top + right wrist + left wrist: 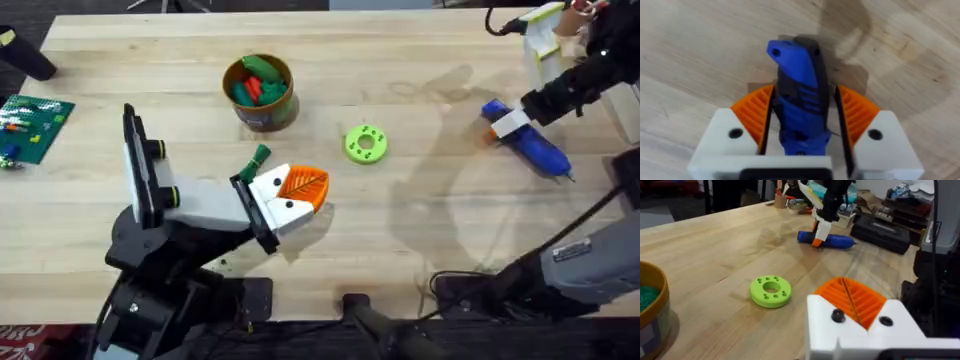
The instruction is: Pick up the gripper from the table and insert it into the empty holder that is missing its gripper. Then pick up a screw, insert it into the mounting hole, and use the screwdriver to tighten it. Finally, clean up the table by picking up the vegetable and placing it into the bucket.
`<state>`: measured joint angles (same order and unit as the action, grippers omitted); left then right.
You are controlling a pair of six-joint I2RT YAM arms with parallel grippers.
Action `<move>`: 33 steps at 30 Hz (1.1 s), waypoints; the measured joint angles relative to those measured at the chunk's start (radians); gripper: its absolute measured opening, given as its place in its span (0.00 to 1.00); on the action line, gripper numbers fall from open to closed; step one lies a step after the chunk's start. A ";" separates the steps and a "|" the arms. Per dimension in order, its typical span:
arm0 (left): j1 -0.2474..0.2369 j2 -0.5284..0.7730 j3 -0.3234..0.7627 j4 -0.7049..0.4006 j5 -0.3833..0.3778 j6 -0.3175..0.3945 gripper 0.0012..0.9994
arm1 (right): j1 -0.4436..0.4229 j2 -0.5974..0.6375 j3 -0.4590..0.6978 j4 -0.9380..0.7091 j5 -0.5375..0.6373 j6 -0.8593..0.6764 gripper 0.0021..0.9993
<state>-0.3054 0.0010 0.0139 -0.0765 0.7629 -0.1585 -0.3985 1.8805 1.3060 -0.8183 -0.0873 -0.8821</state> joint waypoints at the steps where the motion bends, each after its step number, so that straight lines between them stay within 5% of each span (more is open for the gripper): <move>1: 0.000 0.000 0.000 0.000 0.000 0.000 0.01 | 0.000 0.000 0.000 0.000 -0.005 -0.004 0.62; 8: 0.000 0.000 0.000 0.000 0.000 0.000 0.01 | 0.001 0.000 0.000 0.001 -0.012 -0.008 0.03; 25: 0.000 0.000 0.000 0.000 0.000 0.000 0.01 | 0.001 -0.001 0.000 0.012 -0.016 0.136 0.03; 33: 0.000 0.000 0.000 0.000 0.000 0.000 0.01 | 0.001 -0.184 0.027 0.003 -0.041 0.250 0.03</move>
<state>-0.3054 0.0010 0.0139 -0.0765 0.7628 -0.1585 -0.3977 1.6963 1.3331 -0.8152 -0.1279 -0.6320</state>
